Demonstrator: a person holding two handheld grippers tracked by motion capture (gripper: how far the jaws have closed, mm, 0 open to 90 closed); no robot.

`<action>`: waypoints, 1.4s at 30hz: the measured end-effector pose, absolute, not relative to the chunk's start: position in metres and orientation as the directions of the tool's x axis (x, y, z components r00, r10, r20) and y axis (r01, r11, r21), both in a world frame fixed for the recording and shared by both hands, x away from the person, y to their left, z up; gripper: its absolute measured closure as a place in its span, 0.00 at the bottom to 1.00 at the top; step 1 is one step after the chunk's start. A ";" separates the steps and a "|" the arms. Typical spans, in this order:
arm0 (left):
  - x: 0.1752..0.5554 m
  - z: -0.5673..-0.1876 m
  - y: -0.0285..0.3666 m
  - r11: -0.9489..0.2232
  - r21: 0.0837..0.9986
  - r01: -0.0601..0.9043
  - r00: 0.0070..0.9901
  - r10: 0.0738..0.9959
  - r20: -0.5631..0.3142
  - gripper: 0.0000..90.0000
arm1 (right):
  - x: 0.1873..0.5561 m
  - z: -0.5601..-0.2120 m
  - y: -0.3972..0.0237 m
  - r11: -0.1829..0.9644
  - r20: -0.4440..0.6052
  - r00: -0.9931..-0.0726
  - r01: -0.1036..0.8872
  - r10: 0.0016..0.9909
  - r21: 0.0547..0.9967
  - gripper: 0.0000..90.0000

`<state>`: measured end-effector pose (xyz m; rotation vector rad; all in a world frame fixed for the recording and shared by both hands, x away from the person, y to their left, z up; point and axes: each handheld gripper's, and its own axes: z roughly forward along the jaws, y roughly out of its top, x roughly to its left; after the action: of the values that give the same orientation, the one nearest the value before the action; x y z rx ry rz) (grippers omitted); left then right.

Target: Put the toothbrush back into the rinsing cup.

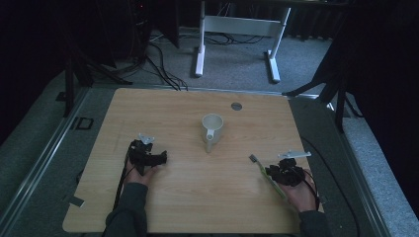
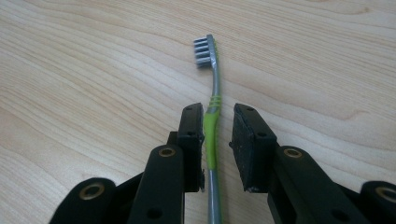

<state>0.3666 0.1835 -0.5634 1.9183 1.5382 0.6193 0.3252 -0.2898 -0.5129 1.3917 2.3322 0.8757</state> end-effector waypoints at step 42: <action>0.367 -0.563 0.183 -0.151 0.702 0.696 0.220 0.976 -0.008 0.12 | 0.333 -0.505 -0.271 0.509 -0.032 -0.556 0.735 0.831 0.449 0.82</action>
<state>0.3674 0.1826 -0.5634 1.9168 1.5383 0.6212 0.3326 -0.2711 -0.5049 1.3282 2.5091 0.5725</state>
